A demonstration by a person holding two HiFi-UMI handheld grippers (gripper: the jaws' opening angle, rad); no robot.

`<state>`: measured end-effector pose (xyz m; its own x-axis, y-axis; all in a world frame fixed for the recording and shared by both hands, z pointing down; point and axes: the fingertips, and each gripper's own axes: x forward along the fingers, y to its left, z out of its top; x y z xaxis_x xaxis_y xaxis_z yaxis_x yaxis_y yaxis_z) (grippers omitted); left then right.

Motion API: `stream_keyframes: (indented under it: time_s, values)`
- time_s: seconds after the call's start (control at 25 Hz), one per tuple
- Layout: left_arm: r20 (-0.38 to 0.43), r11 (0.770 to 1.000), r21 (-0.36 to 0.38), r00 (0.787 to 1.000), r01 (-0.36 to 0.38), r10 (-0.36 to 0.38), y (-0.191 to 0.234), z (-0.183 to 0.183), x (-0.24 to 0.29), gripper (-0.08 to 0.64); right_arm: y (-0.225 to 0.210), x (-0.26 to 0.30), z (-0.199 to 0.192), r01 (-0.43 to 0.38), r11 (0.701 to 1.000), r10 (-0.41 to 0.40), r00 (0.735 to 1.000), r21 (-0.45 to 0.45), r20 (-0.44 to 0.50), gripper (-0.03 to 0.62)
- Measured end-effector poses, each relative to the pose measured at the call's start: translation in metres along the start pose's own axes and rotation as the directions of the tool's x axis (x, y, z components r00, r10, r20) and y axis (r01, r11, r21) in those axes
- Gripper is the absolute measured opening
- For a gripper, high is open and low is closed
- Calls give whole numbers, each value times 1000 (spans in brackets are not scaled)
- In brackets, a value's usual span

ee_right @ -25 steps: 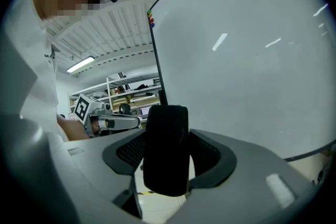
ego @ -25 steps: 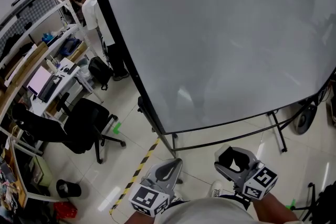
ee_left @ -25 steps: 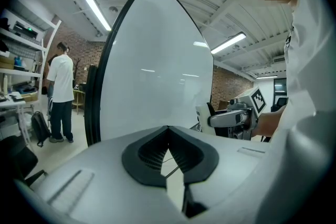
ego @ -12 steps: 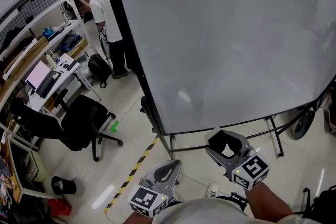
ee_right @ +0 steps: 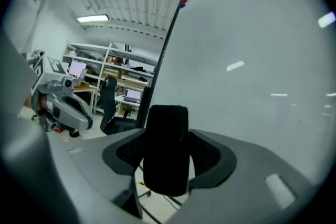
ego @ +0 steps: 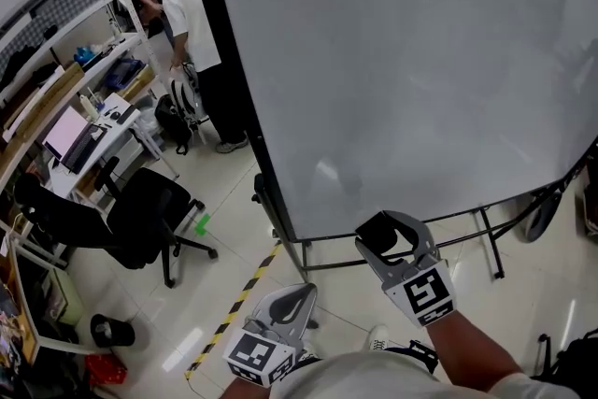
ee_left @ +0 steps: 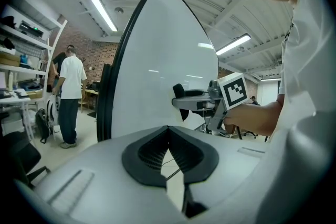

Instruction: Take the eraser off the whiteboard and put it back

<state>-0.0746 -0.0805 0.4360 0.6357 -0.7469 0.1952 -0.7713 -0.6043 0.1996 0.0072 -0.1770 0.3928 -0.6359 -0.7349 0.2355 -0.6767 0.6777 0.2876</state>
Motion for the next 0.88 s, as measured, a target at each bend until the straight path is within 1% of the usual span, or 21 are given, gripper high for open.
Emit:
stream_keyframes:
  time_s: [0.08,0.16,0.28,0.36,0.56,0.64,0.88]
  values:
    - [-4,1000,-5,1000,1,-1,1,-1,0,17,-3,5,1,35,998,-36,999,-53,-20,242]
    - [-6,1000,-9,1000,2,-2,2,-2,-1,17,-3,7,1,74,989,-80,996,-130,-40,242]
    - [-6,1000,-12,1000,2,-2,1,4,-1,17,-1,13,5,134,955,-152,987,-264,-51,242]
    - [-4,1000,-11,1000,10,-10,0,6,2,17,-2,18,13,163,935,-185,982,-315,-40,242]
    - [-14,1000,-13,1000,18,-18,0,-3,1,17,-2,40,27,222,890,-241,970,-399,2,244]
    - [-17,1000,-15,1000,18,-18,1,-5,1,17,-3,46,32,238,878,-254,967,-416,18,244]
    - [-16,1000,-26,1000,6,-7,5,-6,-5,17,-3,58,41,252,871,-260,965,-421,37,244]
